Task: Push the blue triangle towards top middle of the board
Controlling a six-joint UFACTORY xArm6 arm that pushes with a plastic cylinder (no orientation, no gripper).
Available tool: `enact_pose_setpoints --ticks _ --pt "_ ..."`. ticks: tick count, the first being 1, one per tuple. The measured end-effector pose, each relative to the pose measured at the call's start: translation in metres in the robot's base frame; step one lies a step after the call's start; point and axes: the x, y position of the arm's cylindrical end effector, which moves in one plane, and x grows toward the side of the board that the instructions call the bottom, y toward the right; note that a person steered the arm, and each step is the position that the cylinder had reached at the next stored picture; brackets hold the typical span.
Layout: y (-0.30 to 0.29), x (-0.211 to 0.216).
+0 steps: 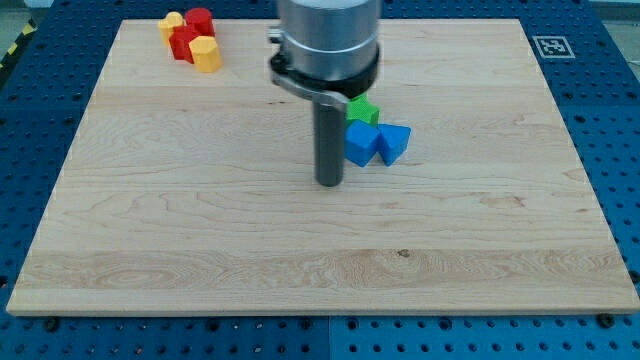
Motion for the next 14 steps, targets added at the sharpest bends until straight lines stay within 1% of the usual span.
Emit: enact_pose_setpoints --ticks 1,2,3,6,7,10,12,13,14 --pt "0.044 -0.001" --pt "0.045 -0.001" --pt "0.048 -0.014" --pt "0.090 -0.072" --pt "0.093 -0.085" --pt "0.080 -0.095" --pt "0.077 -0.116" --pt "0.071 -0.126" --pt "0.055 -0.126"
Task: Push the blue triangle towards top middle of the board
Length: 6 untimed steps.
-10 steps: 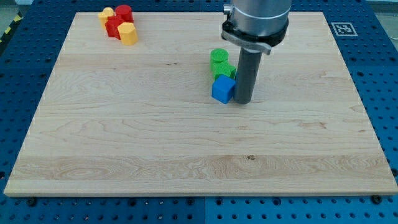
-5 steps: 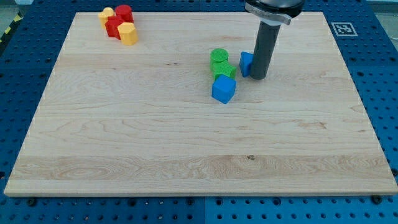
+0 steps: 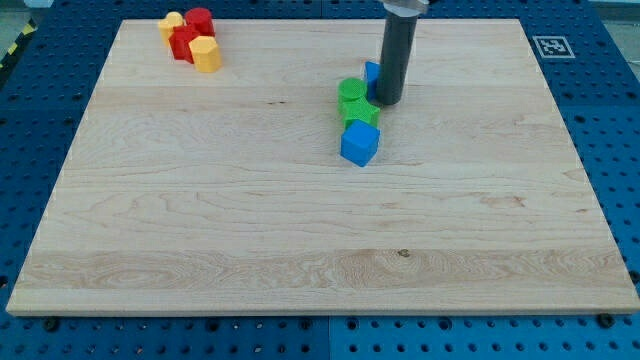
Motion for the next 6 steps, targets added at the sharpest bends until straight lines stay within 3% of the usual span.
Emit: enact_pose_setpoints --ticks 2,6 --pt "-0.019 0.000" --pt "-0.013 -0.042"
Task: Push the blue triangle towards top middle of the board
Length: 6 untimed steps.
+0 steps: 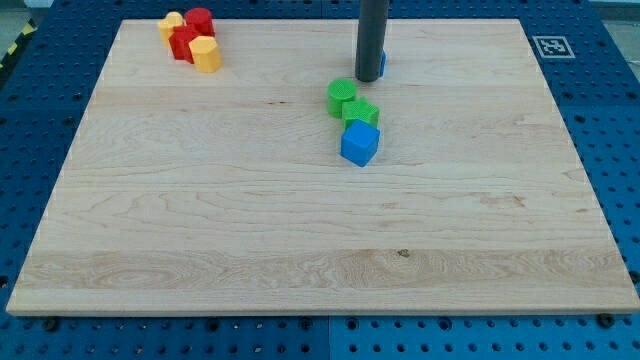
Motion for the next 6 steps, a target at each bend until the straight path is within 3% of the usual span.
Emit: enact_pose_setpoints --ticks 2,6 --pt "0.041 0.000" --pt "0.000 -0.047"
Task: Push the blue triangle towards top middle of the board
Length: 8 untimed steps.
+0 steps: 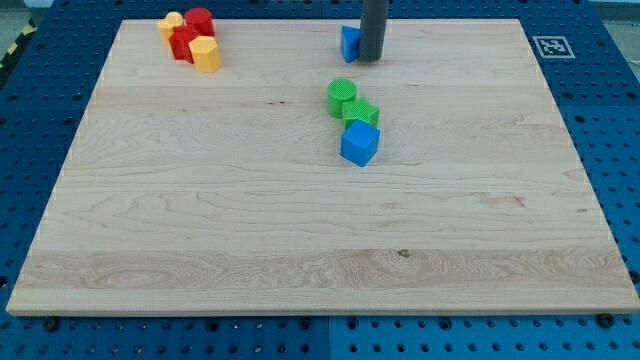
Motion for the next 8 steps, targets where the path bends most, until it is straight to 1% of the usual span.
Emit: enact_pose_setpoints --ticks 2,6,8 --pt "-0.002 -0.002" --pt "-0.031 -0.003" --pt "-0.038 -0.013"
